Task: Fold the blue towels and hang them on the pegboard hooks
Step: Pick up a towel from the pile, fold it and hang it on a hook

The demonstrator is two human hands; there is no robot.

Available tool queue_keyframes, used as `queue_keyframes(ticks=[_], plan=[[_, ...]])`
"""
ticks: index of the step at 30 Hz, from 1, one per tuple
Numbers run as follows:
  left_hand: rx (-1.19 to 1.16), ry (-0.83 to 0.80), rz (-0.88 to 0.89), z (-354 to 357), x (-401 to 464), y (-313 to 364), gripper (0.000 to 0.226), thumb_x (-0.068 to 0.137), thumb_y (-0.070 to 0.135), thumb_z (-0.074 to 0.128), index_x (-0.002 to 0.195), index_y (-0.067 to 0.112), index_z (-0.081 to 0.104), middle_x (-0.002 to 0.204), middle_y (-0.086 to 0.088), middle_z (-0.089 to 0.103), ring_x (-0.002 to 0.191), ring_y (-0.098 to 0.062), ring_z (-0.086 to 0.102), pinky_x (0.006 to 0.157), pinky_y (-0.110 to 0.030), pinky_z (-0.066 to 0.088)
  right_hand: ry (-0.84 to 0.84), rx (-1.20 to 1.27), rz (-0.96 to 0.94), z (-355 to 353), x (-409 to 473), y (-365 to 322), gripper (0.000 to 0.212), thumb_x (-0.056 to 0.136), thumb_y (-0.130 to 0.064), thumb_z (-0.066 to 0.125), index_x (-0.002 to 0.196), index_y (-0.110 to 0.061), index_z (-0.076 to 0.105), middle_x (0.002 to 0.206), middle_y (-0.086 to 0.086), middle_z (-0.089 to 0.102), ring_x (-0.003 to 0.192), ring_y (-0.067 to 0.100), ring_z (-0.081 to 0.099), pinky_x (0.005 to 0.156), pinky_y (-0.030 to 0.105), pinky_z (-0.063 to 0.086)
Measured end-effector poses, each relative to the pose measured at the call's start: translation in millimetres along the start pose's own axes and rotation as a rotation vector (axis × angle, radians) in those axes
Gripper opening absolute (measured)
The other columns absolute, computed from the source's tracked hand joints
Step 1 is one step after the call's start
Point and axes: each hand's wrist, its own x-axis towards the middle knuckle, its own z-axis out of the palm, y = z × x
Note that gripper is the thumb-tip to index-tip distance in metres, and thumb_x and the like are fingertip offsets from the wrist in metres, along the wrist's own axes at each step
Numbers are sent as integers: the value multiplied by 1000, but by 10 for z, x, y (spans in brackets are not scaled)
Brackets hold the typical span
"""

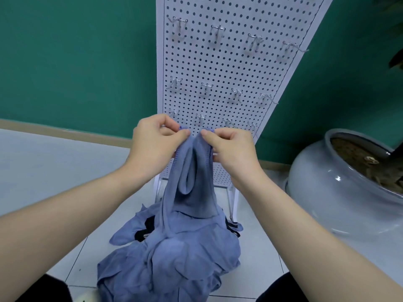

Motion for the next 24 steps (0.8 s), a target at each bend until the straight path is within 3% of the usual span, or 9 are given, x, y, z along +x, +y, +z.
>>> queue_keyframes(ticks=[2,5,9,12,15,19,22,24], plan=[[4,-8,18,37,-36,-8,17,86,17,81,81,10,67,73,-10,76,79,-34,76,73,-52,64,-15,-13,-13,72,-46,8,56,78,-45,72,86,10,64,88,40,59,72,21,50,78,76,49],[-1,-2,49,74,-39,-48,10,84,18,82,80,18,73,76,-2,77,81,-28,77,78,-51,63,-18,-44,-68,108,-100,14,29,90,-33,73,80,-6,77,82,25,70,71,22,59,78,67,56],[-43,-9,75,101,-59,-67,12,87,13,80,80,22,76,78,4,78,81,-20,77,83,-48,63,4,-14,-89,108,-120,25,19,98,-20,68,87,-12,82,85,16,77,88,39,72,83,62,58],[-59,-39,105,98,-85,-56,19,90,10,77,83,28,78,82,8,79,82,-14,77,87,-45,62,7,19,-85,115,-127,20,18,100,-17,66,95,-13,83,87,5,80,95,31,75,88,56,59],[-59,-83,150,79,-87,-56,23,92,6,74,94,28,80,95,9,79,89,-9,74,93,-44,60,17,62,-101,106,-107,34,19,101,-18,64,98,-17,83,93,10,79,100,37,72,89,61,57],[-65,-124,209,58,-84,-32,30,93,2,70,98,30,79,107,8,71,95,-6,69,90,-38,61,23,112,-127,85,-87,39,21,102,-22,63,99,-16,82,96,17,77,102,45,68,88,65,54],[-70,-113,242,42,-75,1,31,93,0,70,96,30,79,103,9,69,94,-4,67,88,-30,58,11,127,-152,89,-116,6,21,104,-21,61,101,-15,81,95,9,79,100,36,72,92,59,56],[-78,-111,260,41,-80,24,30,93,-1,69,96,27,80,102,7,68,92,-2,66,85,-24,57,10,128,-164,80,-130,-21,21,104,-21,61,102,-18,81,94,5,80,93,20,73,92,49,59]])
